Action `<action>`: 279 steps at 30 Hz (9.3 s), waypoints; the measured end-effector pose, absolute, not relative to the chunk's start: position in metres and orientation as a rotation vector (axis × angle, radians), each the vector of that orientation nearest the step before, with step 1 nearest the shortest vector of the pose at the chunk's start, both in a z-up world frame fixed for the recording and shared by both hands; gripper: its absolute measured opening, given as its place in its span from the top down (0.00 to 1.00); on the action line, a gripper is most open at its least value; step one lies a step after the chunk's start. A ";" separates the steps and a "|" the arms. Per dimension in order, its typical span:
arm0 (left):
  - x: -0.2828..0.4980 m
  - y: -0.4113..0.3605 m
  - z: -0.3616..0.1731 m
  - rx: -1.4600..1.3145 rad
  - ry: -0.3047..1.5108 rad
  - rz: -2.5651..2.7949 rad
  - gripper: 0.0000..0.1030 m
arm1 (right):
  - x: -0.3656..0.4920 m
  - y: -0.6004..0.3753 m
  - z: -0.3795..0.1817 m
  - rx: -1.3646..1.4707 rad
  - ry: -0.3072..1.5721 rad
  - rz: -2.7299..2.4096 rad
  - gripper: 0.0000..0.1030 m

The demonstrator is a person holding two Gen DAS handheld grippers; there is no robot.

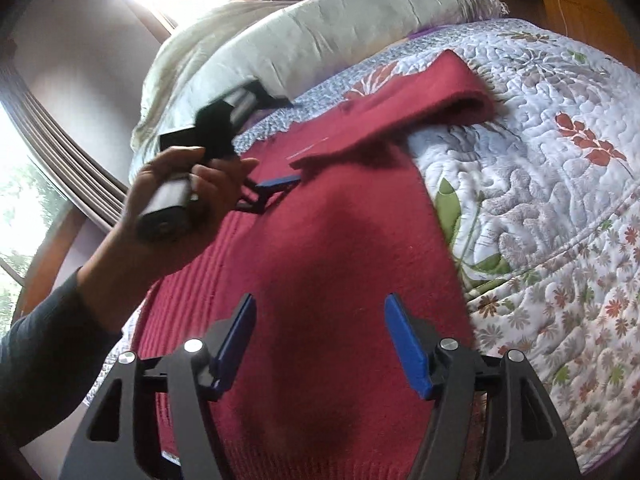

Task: Fold small clothes
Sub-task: 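Fold the held sleeve across the sweater body and open the right tool, then grasp the other sleeve cuff with the left tool and fold it across the body, then lay the sleeve on the body, open the left tool and withdraw, then pinch the sweater's side edge with the left tool and fold it inward, then pinch the opposite side edge with the right tool and fold it inward, then open the right tool and move both tools to the sweater hem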

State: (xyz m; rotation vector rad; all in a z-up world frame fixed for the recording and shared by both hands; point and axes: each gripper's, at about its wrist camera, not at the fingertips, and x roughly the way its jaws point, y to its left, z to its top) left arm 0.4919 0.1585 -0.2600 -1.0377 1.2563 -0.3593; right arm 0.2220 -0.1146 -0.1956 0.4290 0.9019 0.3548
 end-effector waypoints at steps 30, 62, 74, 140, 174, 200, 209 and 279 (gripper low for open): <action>0.532 0.238 -0.070 -0.451 1.147 -0.353 0.95 | 0.207 -0.115 -0.183 0.457 0.887 0.368 0.33; 0.491 0.427 -0.188 -0.664 1.135 -0.074 0.50 | 0.224 -0.081 -0.188 0.442 0.941 0.412 0.32; 0.453 0.469 -0.201 -0.715 1.136 -0.009 0.31 | 0.207 -0.069 -0.173 0.419 0.940 0.440 0.30; 0.499 0.333 -0.138 -0.353 1.016 -0.151 0.94 | 0.191 -0.091 -0.173 0.566 0.962 0.413 0.24; 0.245 0.358 -0.248 -0.600 0.979 -0.253 0.08 | 0.543 0.078 -0.257 0.644 1.389 0.555 0.83; 0.264 0.364 -0.237 -0.660 1.043 -0.257 0.07 | 0.549 -0.094 -0.162 0.540 1.135 0.365 0.94; 0.316 0.398 -0.201 -0.672 0.970 -0.232 0.08 | 0.548 -0.119 -0.217 0.593 1.193 0.346 0.94; 0.108 0.451 -0.261 -0.681 1.203 -0.338 0.10 | 0.171 -0.210 -0.258 0.624 1.402 0.553 0.51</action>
